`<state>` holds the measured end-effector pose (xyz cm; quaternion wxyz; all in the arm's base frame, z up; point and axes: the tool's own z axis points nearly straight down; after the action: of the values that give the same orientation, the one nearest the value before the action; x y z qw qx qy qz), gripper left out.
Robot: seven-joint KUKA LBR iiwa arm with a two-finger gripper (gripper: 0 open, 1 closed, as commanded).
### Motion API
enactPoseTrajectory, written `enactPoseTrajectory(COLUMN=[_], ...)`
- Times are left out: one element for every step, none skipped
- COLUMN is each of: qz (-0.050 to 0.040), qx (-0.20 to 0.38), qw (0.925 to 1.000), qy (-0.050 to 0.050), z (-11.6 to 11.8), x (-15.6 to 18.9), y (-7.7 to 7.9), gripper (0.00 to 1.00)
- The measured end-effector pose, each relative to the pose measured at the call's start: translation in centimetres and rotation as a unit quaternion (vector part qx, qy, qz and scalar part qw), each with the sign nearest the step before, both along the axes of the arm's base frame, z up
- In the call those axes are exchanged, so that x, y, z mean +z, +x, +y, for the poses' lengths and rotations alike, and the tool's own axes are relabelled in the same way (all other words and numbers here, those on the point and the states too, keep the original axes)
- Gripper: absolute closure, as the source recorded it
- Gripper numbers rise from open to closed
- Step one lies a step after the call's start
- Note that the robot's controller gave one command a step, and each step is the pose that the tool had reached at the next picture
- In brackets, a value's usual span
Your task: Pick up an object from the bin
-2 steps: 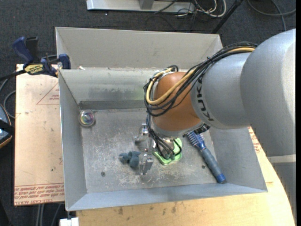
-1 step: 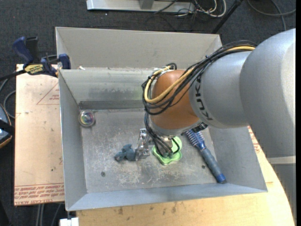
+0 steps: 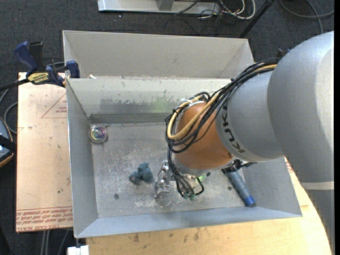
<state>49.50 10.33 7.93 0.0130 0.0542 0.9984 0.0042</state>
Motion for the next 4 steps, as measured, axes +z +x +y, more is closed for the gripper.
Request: enactPoseTrajectory(qz=[0.0007,0.0075,0.0091,0.0095], qx=[0.000,-0.011,0.126,0.194], qw=[1.0000,0.9999,0.9920,0.9808], qy=[0.000,0.000,-0.002,-0.008], z=[0.0,5.7,-2.7,-11.7], x=[0.0,4.7,-0.4,1.2], y=[0.0,4.8,4.2,7.8], gripper=[0.00,0.00,0.00,0.00])
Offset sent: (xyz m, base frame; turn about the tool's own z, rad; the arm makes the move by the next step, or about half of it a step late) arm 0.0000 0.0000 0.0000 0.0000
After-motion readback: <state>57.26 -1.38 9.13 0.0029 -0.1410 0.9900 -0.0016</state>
